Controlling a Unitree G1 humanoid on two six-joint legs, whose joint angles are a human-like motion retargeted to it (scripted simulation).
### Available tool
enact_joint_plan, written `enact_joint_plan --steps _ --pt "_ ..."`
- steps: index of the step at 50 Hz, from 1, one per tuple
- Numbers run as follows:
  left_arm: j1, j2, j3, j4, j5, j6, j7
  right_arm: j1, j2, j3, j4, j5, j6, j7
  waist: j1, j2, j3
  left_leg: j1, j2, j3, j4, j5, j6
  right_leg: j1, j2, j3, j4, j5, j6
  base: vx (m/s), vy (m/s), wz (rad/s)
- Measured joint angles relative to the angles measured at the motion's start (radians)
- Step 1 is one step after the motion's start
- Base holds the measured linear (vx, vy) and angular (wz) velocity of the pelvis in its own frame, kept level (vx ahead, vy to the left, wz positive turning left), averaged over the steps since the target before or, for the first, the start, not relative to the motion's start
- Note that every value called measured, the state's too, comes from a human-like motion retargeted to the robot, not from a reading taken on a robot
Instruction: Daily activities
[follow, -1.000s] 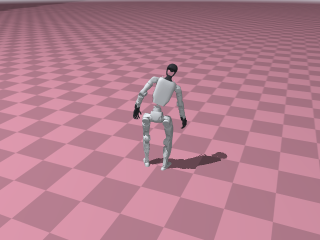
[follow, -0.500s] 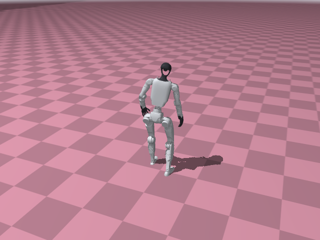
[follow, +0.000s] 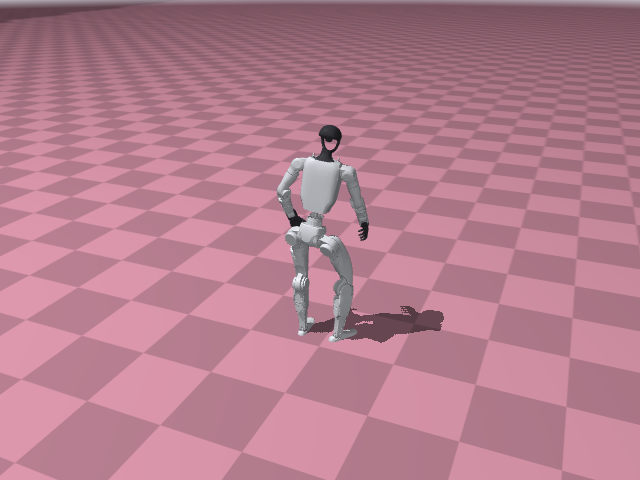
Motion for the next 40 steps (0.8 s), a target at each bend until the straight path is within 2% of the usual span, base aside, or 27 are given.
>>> enact_joint_plan --steps 7,12,17,28,40 --pt "0.014 -0.019 -0.004 0.099 0.041 0.022 -0.011 -0.055 -0.047 -0.106 0.245 0.015 0.003 -0.098 0.071 0.094 0.027 -0.073 0.032 0.000 0.089 -0.016 0.014 0.005 0.037 -0.024 -0.078 0.032 -0.025 0.00 -0.01 -0.03" --pt "0.021 -0.043 0.003 0.163 0.048 0.031 -0.039 -0.036 -0.042 -0.152 0.233 0.041 -0.014 -0.135 0.078 0.143 0.029 -0.107 0.060 0.012 0.155 -0.026 0.022 0.014 0.068 -0.016 -0.122 0.052 -0.033 0.04 -0.05 -0.27" --pt "0.028 -0.054 0.031 0.193 0.043 0.035 -0.067 0.023 -0.009 -0.160 0.154 0.040 -0.025 -0.127 0.057 0.163 0.023 -0.109 0.087 0.033 0.215 -0.039 0.029 0.043 0.102 0.012 -0.166 0.065 -0.035 0.07 -0.06 -0.43" --pt "0.019 -0.038 0.129 0.178 -0.005 0.045 -0.084 0.187 0.044 -0.108 0.026 -0.006 -0.015 -0.007 -0.031 0.123 0.008 -0.033 0.134 0.078 0.317 -0.068 0.035 0.157 0.167 0.097 -0.240 0.067 -0.026 0.09 -0.05 -0.57" --pt "-0.052 -0.074 0.208 0.275 -0.062 0.082 -0.030 0.299 0.047 -0.110 0.137 -0.060 0.025 0.062 -0.129 0.039 -0.018 0.119 0.128 0.132 0.266 -0.061 0.033 0.255 0.190 0.166 -0.256 0.048 -0.011 0.07 -0.02 -0.48"
